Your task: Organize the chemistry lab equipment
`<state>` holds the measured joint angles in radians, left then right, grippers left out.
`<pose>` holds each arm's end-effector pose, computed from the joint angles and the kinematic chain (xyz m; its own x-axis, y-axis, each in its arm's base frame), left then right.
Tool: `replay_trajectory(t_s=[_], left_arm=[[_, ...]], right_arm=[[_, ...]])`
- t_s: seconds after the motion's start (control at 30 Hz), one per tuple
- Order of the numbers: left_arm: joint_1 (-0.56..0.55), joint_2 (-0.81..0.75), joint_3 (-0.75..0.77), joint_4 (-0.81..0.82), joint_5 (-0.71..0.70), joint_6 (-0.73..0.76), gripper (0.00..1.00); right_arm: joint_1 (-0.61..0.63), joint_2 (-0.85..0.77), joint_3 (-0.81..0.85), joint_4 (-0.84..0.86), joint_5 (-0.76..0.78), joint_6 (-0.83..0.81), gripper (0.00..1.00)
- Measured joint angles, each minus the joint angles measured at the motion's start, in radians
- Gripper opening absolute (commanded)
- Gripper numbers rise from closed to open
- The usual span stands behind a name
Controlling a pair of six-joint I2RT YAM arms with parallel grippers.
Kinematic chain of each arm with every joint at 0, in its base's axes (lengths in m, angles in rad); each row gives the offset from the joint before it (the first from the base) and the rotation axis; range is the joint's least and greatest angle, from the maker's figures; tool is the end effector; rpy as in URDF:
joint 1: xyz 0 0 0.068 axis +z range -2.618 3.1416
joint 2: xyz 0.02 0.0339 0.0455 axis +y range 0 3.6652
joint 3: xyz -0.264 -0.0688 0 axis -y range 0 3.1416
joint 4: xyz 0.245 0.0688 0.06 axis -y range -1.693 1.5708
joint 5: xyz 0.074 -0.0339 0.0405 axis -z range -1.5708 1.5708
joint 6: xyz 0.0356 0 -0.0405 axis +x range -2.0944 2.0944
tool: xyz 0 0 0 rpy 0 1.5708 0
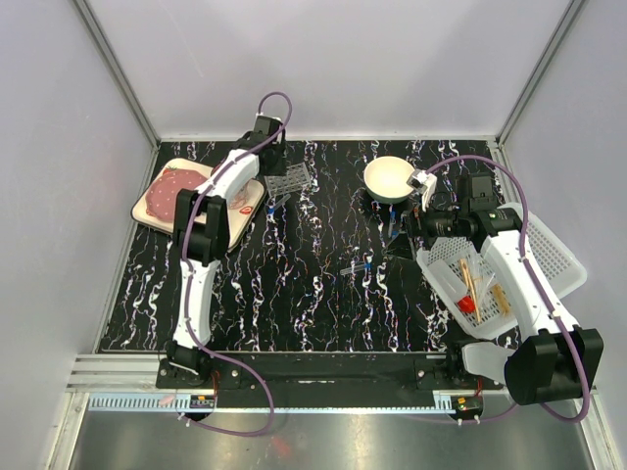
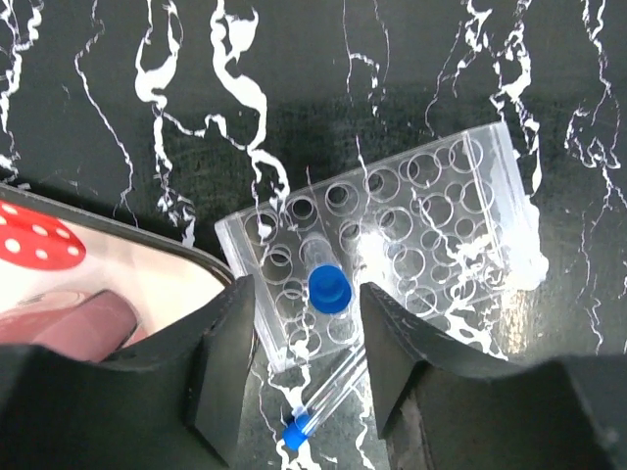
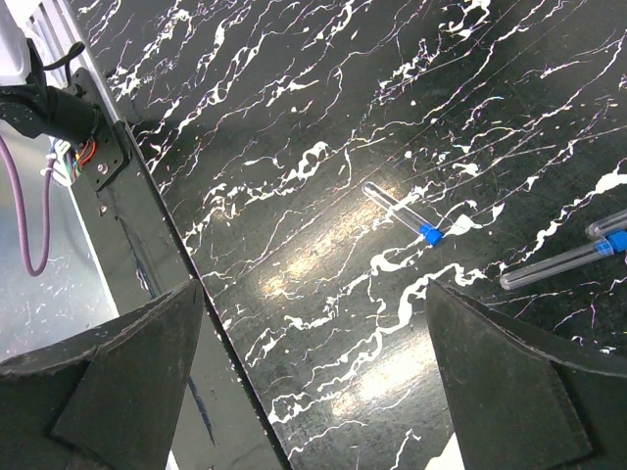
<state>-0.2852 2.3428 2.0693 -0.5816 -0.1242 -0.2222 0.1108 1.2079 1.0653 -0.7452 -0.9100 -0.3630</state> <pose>0.5079 -0.1443 0.2118 -0.7507 -0.0078 -0.6606 0.0366 0.9979 -0.0534 0.2333 0.0542 0.3105 -0.5208 -0.2772 -0.8074 -0.8001 0.4883 0.3484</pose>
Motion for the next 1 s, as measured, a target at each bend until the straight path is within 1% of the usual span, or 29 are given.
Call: replay_trajectory(t_s=[0.07,0.1,0.13,0.17,0.2,0.27,0.3,0.33,0.4,0.43,0.47,0.57,0.67,0.7,0.77,0.87,0.97,1.0], left_arm=[[0.000,-0.013,-0.020,-0.002,0.001,-0.006,0.61],[0.000,-0.026,-0.035,-0.001,0.002,-0.010,0.67],[0.000,-0.050,-0.057,-0.002,0.004,-0.014,0.70],[0.000,-0.079,-0.083,0.000,0.007,-0.020,0.73],[0.000,-0.111,-0.104,0.000,0.009,-0.023,0.78],[0.000,-0.187,-0.149,0.005,0.020,-0.028,0.82],[0.000,-0.231,-0.176,0.014,0.028,-0.035,0.84],[0.000,-0.280,-0.203,0.023,0.037,-0.040,0.89],[0.000,-0.393,-0.261,0.042,0.057,-0.048,0.93],[0.000,-0.438,-0.283,0.052,0.064,-0.051,0.97],[0.000,-0.496,-0.317,0.073,0.071,-0.058,0.99],[0.003,-0.672,-0.438,0.118,0.080,-0.074,0.99],[0.017,-0.826,-0.566,0.142,0.099,-0.094,0.99],[0.032,-0.894,-0.635,0.152,0.117,-0.107,0.99],[0.070,-0.992,-0.731,0.159,0.155,-0.131,0.99],[0.156,-1.130,-0.888,0.154,0.234,-0.172,0.99],[0.209,-1.239,-1.026,0.130,0.300,-0.196,0.99],[0.214,-1.280,-1.076,0.121,0.318,-0.199,0.99]], right_arm=[[0.000,0.000,0.000,-0.001,0.000,-0.003,1.00],[0.000,0.000,0.000,-0.002,0.000,-0.008,1.00],[0.000,0.000,0.001,-0.007,0.000,-0.017,1.00],[0.000,0.002,0.001,-0.011,-0.001,-0.026,1.00],[0.000,0.005,0.005,-0.019,-0.005,-0.042,1.00],[0.002,0.021,0.022,-0.056,-0.022,-0.085,1.00],[0.005,0.035,0.037,-0.084,-0.034,-0.135,1.00],[0.007,0.047,0.048,-0.106,-0.044,-0.172,1.00],[0.023,0.083,0.084,-0.191,-0.067,-0.309,1.00],[0.033,0.097,0.094,-0.225,-0.072,-0.370,1.00],[0.047,0.109,0.103,-0.263,-0.076,-0.443,1.00],[0.095,0.133,0.106,-0.345,-0.049,-0.631,1.00],[0.154,0.154,0.108,-0.363,0.012,-0.729,1.00],[0.181,0.166,0.111,-0.363,0.037,-0.745,1.00],[0.238,0.197,0.125,-0.351,0.099,-0.758,0.99],[0.325,0.254,0.154,-0.312,0.199,-0.744,0.97],[0.435,0.325,0.179,-0.254,0.330,-0.709,0.93],[0.471,0.351,0.185,-0.234,0.372,-0.698,0.89]])
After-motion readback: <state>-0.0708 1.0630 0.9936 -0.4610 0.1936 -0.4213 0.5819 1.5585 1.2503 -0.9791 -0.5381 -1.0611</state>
